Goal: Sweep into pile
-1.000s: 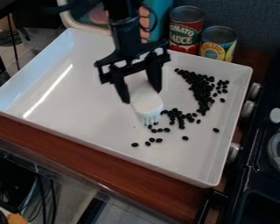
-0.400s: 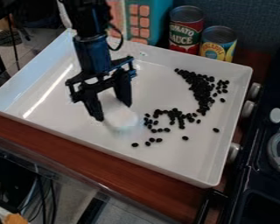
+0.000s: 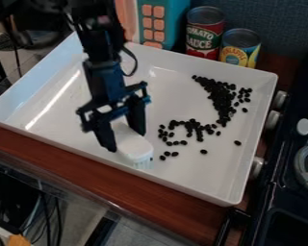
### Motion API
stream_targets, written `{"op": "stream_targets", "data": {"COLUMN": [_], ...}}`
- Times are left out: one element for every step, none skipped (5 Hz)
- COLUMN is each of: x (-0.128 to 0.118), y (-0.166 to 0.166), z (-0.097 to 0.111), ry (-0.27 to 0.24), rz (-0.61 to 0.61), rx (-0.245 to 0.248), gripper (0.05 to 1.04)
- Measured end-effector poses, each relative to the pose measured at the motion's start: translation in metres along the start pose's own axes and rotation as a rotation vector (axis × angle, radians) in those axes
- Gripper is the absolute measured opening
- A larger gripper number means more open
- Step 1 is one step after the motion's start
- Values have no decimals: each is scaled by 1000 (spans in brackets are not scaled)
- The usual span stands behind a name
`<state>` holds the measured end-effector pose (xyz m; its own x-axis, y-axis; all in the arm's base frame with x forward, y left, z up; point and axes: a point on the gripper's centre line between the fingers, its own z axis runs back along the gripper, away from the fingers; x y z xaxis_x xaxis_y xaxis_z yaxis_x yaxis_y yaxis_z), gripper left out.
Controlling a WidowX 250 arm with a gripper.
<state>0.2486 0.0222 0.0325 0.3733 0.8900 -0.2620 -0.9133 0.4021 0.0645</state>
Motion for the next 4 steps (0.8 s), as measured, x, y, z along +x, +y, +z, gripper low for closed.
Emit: {"op": "stream_targets", "data": {"x": [-2,-5,-3,-5], "y": [-3,-9,-17,-26], "z": [-9,-15,-16,-17], "ry": [-11,-27,-55,-61], "rz": [4,-16,-32,-40], "rx": [1,-9,-36,-38], "gripper": [725,725,725,725]}}
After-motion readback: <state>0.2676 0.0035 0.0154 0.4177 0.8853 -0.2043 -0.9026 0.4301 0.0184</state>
